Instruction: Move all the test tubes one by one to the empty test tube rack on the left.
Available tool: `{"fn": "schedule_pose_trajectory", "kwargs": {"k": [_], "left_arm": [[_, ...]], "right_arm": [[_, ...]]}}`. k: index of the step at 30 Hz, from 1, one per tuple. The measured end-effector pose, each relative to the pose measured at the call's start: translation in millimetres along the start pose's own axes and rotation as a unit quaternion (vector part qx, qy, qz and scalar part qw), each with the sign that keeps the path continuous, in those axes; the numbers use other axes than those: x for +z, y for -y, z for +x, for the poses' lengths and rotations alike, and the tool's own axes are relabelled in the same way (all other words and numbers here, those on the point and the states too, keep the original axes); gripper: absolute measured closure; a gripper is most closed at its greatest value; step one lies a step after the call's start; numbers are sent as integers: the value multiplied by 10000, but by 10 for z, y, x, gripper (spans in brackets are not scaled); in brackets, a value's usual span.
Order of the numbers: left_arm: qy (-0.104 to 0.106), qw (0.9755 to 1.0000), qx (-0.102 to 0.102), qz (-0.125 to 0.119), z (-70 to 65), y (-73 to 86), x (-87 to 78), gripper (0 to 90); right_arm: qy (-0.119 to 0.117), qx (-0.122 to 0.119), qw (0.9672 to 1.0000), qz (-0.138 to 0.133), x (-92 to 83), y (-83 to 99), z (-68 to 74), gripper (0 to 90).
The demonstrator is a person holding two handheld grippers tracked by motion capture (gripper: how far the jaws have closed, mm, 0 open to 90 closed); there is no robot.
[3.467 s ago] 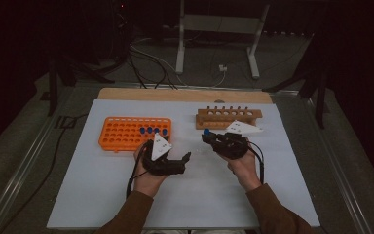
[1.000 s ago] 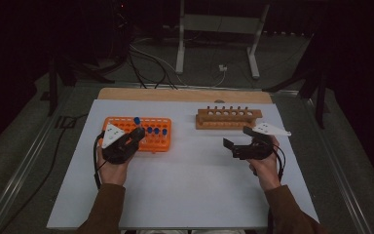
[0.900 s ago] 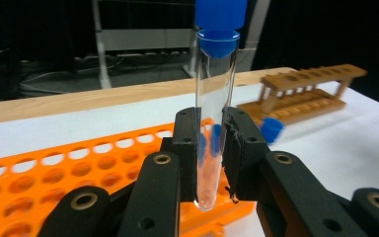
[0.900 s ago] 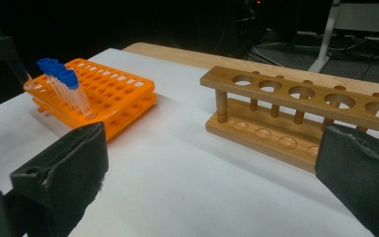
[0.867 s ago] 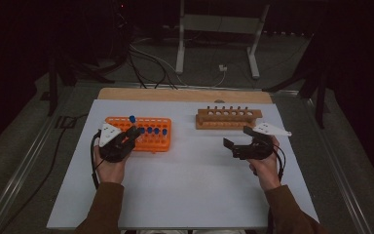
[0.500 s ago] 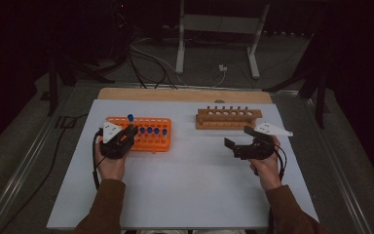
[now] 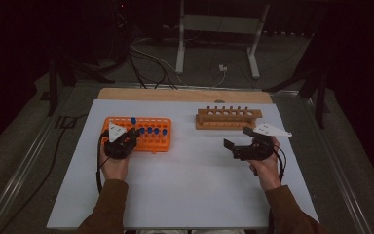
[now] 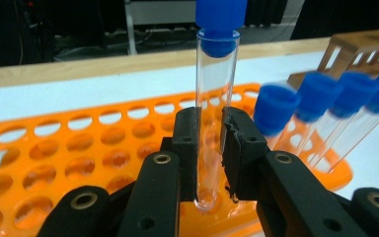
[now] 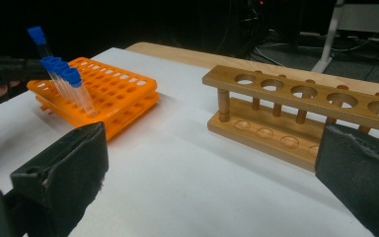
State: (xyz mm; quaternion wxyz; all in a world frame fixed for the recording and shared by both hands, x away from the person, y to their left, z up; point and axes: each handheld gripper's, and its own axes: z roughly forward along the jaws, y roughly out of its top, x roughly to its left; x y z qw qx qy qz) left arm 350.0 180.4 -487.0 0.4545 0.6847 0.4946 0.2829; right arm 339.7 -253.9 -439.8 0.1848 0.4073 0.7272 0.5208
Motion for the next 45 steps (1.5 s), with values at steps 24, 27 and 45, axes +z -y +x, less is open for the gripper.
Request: {"fn": "schedule_pose_trajectory", "kwargs": {"k": [24,27,45], "left_arm": [[4,9991,152,402,-31,167,45,783],[-1,9990,145,428,-33,161,43,783],[216,9990,-11,-385,102,-60,-615,438]], "right_arm": [[-45,11,10000,-17,-25,42,-9,2],[-37,26,10000,-33,-41,47,-10,2],[209,-80,9992,-327,-252,166,-39,2]]}}
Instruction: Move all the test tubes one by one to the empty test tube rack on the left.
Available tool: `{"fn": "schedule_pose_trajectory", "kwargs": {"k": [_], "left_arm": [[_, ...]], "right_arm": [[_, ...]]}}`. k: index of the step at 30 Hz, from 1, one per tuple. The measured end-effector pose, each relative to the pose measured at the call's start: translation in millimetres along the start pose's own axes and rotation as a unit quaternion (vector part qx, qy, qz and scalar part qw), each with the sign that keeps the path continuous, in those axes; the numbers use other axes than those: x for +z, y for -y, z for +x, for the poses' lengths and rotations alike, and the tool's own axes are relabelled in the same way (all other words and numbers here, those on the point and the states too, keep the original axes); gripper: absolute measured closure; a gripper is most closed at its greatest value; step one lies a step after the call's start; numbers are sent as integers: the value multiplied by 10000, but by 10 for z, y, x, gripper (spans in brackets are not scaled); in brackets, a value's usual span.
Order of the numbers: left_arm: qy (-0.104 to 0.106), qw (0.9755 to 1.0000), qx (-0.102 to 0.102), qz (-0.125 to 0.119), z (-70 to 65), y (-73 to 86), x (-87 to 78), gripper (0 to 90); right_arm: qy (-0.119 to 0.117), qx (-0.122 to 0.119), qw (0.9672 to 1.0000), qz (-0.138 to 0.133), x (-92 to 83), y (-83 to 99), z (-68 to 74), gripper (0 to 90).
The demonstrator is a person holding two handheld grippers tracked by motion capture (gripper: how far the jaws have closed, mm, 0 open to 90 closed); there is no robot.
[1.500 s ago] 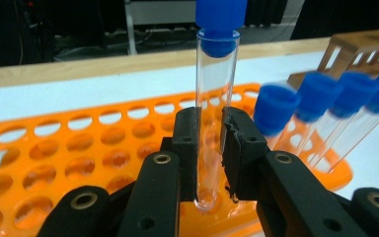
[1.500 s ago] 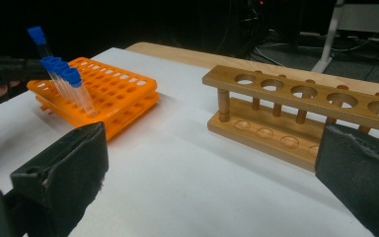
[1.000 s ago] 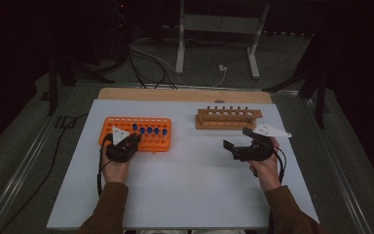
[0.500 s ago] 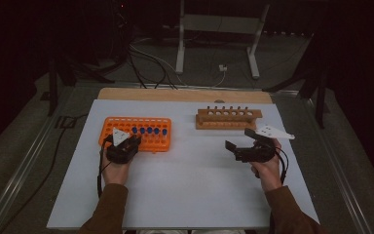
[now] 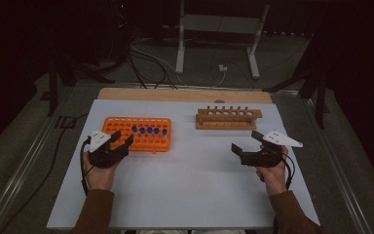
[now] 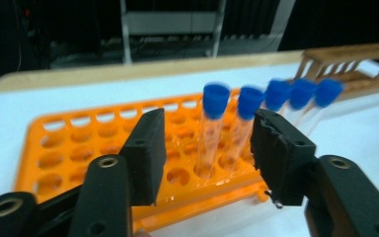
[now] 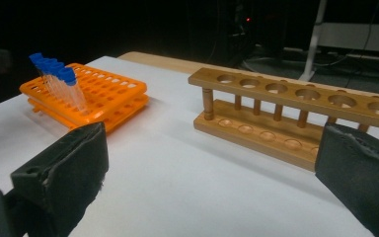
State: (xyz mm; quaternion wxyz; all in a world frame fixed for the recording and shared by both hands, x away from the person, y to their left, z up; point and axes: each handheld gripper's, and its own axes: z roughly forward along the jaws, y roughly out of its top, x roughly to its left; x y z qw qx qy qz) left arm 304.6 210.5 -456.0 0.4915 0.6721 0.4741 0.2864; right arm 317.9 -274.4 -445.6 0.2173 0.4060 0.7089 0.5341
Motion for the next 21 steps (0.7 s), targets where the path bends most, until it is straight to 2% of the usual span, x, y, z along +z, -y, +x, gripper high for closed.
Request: {"fn": "schedule_pose_trajectory", "kwargs": {"k": [5,8,12,17,21], "left_arm": [[16,9997,30,-251,12,-7,-199,287],[40,9995,-47,-306,7,2,-274,190],[92,9993,2,-355,-26,25,-345,146],[43,9995,12,-317,-75,85,-381,43],[32,9994,-46,-343,-75,132,-406,19]], "right_arm": [[98,-28,9999,-82,-84,78,7,2],[147,-98,9997,-146,-139,112,27,2],[183,-146,9995,-218,-193,152,50,1],[239,-76,9993,-292,-251,171,42,1],[271,-89,9990,-338,-279,200,40,1]]}}
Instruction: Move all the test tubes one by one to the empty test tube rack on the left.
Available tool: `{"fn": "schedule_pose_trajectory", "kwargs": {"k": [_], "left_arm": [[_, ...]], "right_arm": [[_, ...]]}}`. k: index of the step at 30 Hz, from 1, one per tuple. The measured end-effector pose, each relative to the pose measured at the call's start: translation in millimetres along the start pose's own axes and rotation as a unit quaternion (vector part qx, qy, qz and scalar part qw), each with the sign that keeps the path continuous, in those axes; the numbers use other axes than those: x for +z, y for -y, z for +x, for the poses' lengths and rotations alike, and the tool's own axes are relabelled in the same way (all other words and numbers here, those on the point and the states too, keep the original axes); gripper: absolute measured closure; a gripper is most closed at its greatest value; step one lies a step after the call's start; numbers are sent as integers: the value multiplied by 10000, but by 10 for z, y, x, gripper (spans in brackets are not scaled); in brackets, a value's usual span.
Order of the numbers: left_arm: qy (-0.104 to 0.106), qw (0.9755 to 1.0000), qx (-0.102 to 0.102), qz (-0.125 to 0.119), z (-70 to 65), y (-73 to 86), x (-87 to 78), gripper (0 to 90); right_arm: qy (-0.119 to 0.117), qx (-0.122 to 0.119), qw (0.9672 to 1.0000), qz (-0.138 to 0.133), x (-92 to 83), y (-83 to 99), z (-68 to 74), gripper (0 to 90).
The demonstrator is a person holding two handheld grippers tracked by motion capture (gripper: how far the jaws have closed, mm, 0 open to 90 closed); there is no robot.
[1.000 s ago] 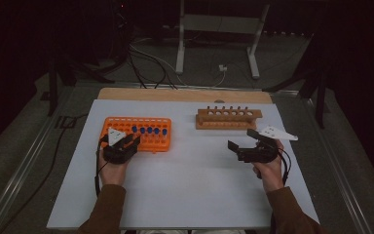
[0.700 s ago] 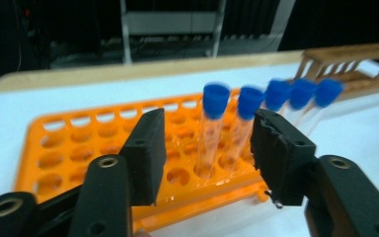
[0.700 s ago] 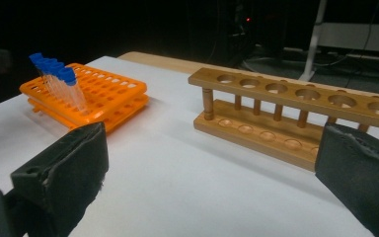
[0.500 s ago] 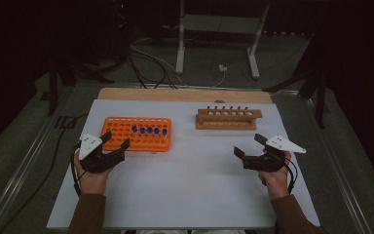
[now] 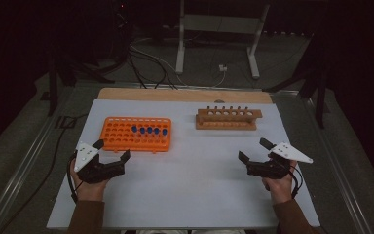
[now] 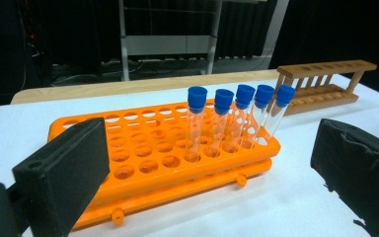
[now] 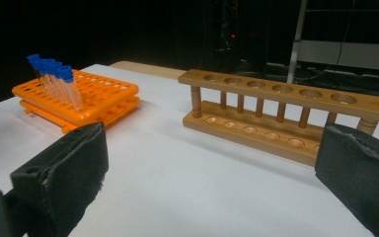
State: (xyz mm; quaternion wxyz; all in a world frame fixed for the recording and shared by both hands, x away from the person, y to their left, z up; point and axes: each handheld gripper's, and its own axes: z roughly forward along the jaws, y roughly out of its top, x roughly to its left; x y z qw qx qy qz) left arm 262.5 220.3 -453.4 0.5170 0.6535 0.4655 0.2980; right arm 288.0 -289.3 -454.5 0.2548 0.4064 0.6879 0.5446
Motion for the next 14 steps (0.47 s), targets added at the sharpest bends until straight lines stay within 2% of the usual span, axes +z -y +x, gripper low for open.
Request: {"fn": "schedule_pose_trajectory", "kwargs": {"k": [5,10,14], "left_arm": [[-27,9999,24,-123,-1,1,-45,7],[-122,9999,19,-90,29,27,-51,7],[-144,9998,-82,-110,55,37,-50,7]], "right_arm": [[26,57,10000,-24,-8,31,-17,1],[83,47,10000,12,-4,76,-30,1],[126,97,9998,95,29,120,-33,1]]}}
